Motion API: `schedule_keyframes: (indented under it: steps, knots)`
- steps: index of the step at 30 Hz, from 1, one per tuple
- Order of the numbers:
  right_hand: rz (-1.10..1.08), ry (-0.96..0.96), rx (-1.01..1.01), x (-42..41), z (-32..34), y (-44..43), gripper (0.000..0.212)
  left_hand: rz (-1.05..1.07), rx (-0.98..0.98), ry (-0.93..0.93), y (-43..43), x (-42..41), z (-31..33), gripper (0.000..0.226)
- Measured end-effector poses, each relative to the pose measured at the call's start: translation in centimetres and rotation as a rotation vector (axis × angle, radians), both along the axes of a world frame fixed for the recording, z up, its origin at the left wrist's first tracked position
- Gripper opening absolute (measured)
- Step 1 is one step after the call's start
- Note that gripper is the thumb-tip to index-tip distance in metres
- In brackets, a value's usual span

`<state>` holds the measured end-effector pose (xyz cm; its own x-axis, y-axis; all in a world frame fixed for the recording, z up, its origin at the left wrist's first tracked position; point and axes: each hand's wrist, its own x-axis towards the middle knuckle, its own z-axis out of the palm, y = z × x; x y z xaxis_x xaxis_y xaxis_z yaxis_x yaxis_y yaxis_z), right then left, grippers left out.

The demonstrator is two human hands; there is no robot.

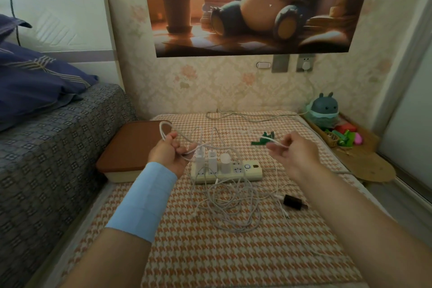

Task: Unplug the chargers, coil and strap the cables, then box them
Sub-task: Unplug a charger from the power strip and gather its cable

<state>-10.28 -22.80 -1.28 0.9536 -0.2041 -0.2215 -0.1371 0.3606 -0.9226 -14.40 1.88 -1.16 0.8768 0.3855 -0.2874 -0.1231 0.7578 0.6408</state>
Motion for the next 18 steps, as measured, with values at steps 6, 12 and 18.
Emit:
schedule_keyframes:
  steps: [6, 12, 18]
  knots:
    - [0.111, 0.254, -0.775, 3.1, -3.0, -3.8, 0.033, -0.039, 0.114, 0.03, 0.9, -0.7, 0.2, 0.029]
    - [0.695, 0.332, -1.854, 0.4, -3.1, -3.3, 0.017, -0.12, 0.437, 0.019, -0.7, -0.8, 0.6, 0.026]
    - [0.529, -0.612, -1.098, -3.1, 1.4, 1.0, 0.048, -0.254, 0.575, -0.096, -4.2, -1.5, 2.2, 0.025]
